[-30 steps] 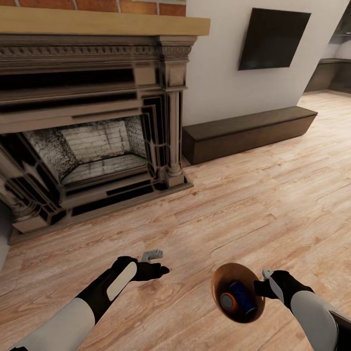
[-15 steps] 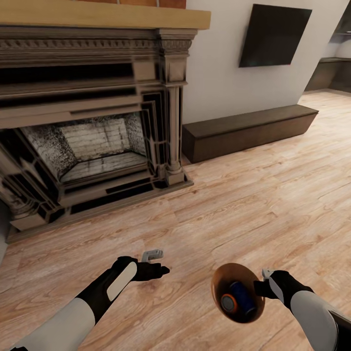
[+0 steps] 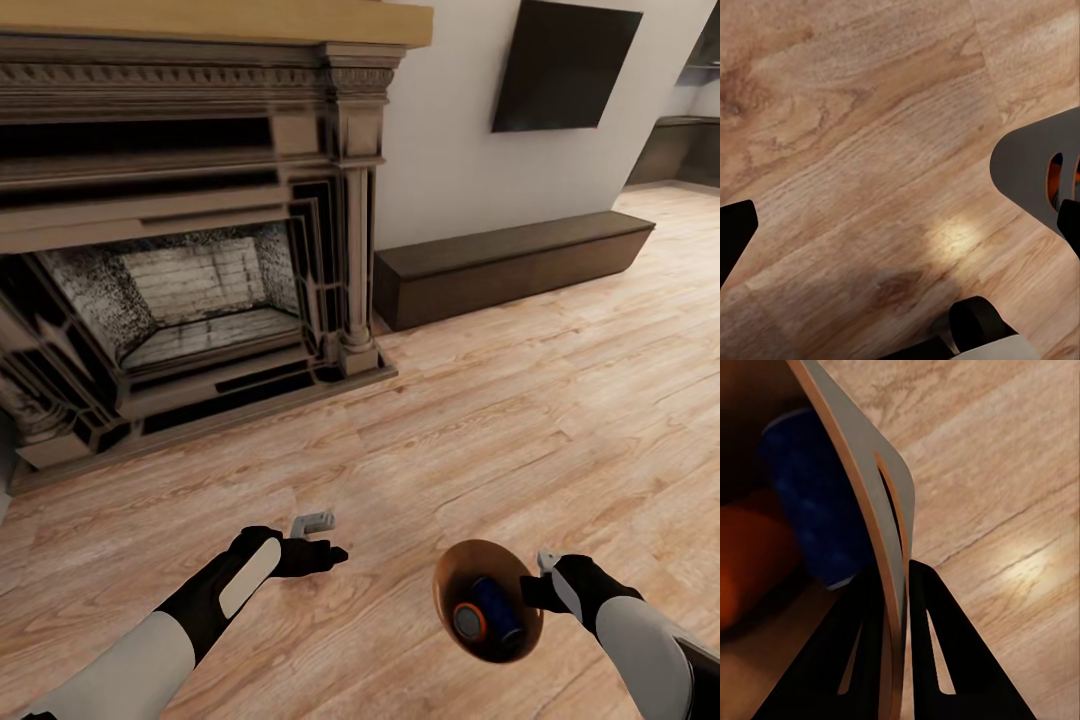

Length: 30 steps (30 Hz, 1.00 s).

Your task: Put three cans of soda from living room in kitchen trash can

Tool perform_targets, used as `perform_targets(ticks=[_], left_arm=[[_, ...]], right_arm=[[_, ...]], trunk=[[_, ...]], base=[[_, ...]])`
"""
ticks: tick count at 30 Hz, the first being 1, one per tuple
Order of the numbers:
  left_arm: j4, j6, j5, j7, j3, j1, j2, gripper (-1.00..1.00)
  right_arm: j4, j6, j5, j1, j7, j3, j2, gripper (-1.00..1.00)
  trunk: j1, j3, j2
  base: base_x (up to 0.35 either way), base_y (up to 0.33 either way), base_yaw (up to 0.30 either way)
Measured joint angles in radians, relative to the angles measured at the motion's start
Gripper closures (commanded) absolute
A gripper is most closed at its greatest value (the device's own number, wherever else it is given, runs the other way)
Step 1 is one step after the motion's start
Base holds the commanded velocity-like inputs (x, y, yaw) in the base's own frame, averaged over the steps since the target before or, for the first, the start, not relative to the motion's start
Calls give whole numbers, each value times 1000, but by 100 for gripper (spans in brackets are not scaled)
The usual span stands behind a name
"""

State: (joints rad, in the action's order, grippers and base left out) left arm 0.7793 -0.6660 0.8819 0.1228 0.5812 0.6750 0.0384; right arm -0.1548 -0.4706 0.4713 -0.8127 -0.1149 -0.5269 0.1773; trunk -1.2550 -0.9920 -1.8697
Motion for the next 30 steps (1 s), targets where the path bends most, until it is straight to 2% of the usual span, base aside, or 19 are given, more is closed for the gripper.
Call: perform_targets(ticks=[30], left_arm=[[0, 1, -2, 1, 5, 0, -1, -100]], right_arm=[[0, 0, 1, 0, 0, 0, -3, 100]], trunk=[[-115, -94, -210]], base=[[0, 0, 0]])
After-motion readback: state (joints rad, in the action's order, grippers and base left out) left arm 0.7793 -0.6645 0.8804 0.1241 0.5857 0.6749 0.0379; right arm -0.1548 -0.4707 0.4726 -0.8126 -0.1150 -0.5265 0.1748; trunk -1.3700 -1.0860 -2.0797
